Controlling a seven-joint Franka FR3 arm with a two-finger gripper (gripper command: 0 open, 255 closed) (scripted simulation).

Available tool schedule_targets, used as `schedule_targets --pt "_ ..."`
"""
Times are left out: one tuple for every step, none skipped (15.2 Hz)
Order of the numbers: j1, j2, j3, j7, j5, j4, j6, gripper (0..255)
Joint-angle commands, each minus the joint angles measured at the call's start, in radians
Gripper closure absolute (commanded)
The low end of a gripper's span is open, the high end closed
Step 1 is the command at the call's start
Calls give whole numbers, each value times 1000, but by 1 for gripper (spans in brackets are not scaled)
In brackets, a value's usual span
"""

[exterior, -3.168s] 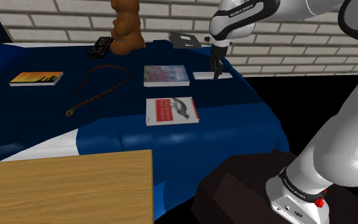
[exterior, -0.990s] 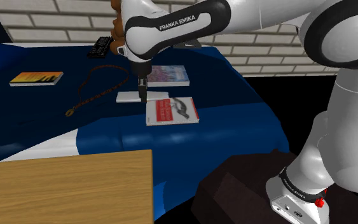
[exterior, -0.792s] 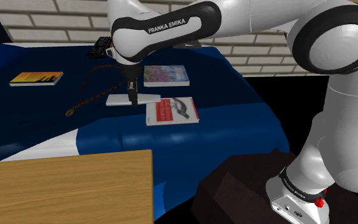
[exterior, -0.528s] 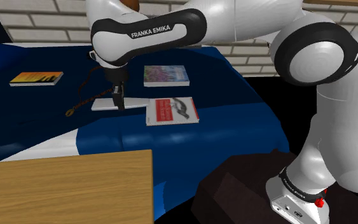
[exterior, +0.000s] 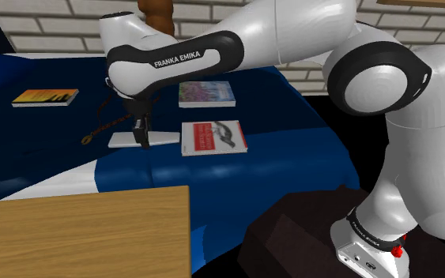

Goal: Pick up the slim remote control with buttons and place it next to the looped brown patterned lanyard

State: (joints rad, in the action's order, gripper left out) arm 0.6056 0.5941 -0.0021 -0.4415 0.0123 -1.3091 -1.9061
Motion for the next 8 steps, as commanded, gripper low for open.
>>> schedule_targets --pt "0 3 0 0 0 -21 -25 255" --pt "0 7 0 -1 0 -29 -36 255" --pt "0 10 0 -1 0 -37 -48 255" --pt "0 14 0 -1 0 -45 -59 255" --pt "0 17 0 -1 0 -52 -70 255" --pt "0 21 0 -1 0 -59 -82 255" --pt "0 26 0 -1 0 -66 -93 255" --pt "0 30 0 -1 0 -73 -104 255"
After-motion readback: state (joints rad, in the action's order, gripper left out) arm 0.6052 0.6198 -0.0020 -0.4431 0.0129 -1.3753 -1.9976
